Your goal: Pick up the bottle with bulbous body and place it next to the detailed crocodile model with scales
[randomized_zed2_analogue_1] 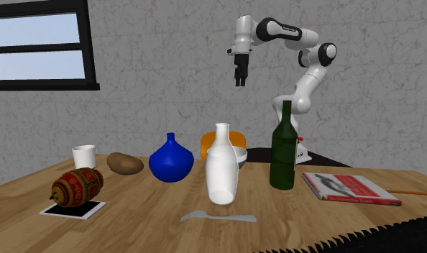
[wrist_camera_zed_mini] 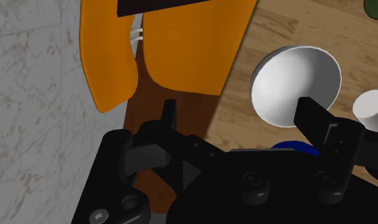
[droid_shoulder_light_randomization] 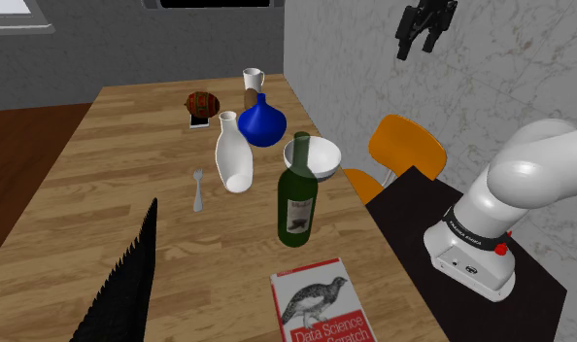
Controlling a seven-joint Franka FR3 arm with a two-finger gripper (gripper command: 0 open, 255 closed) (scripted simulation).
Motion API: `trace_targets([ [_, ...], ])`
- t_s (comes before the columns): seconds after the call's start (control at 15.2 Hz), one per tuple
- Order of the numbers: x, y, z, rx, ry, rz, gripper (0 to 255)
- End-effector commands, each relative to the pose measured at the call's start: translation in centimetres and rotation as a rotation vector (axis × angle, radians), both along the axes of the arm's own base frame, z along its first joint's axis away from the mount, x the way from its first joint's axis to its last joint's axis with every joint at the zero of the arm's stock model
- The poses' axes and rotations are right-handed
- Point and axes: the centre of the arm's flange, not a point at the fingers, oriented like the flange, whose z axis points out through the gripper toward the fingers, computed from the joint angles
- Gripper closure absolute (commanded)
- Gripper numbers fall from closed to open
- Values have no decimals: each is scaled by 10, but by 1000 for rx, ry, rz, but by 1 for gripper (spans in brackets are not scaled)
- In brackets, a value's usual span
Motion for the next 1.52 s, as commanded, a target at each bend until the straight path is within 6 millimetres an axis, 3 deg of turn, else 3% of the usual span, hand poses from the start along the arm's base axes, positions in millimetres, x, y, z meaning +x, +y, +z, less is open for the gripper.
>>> trace_targets([
  [0.0, 0, 0, 0, 0, 0, 0, 0],
  [1.45, 155, 230, -82, 26, 29, -25, 0],
])
